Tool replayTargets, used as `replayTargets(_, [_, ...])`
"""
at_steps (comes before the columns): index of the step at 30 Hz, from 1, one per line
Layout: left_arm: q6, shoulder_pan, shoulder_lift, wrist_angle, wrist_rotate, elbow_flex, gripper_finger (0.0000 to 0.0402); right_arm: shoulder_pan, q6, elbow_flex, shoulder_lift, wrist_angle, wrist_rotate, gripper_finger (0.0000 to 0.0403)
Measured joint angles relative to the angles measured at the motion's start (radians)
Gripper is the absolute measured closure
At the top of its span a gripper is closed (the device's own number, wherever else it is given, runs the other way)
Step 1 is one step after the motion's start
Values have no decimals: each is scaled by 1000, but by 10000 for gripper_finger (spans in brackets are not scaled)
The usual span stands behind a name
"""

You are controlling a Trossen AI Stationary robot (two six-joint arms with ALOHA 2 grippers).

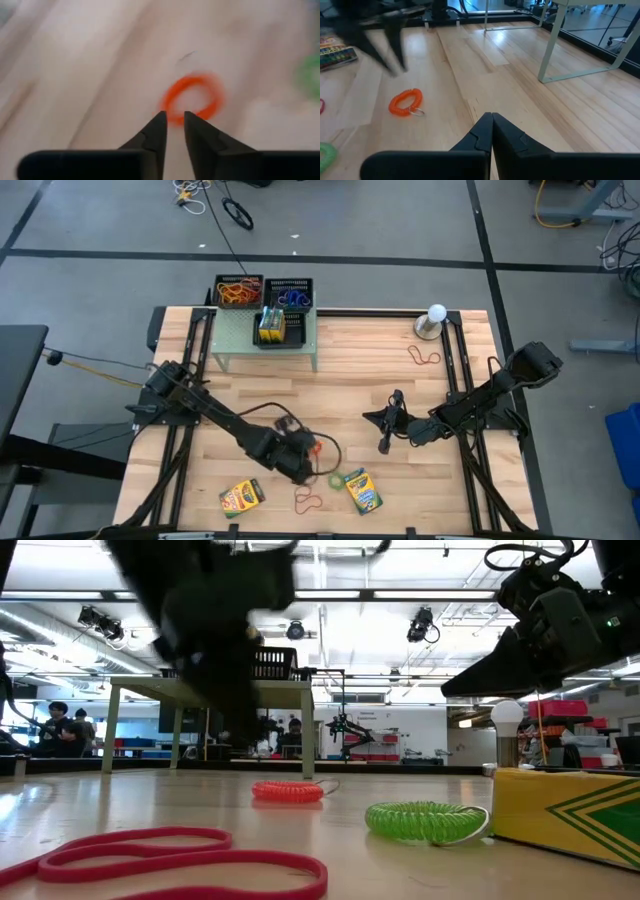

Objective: Pick & Place Office Desk Supplies
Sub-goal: Put the orange spring keychain into the top right black bin on the shelf

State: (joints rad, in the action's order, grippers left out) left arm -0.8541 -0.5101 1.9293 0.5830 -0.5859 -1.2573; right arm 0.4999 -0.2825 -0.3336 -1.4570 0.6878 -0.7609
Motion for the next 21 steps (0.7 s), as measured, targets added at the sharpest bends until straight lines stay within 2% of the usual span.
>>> replayTargets(4, [221,6,8,-218,66,-3,288,0,0,0,0,4,0,391])
replayTargets(7, [284,24,23,-266,91,-3,261,0,0,0,0,4,0,391])
replayTargets(10, [306,47,38,-242,119,-1,244,0,0,0,0,8,0,391])
replayTargets(16, [372,60,86,-245,220,-1,242,0,3,0,0,12,0,391])
replayTargets(21, [368,57,116,-232,223,-4,256,0,10,0,0,11,0,391])
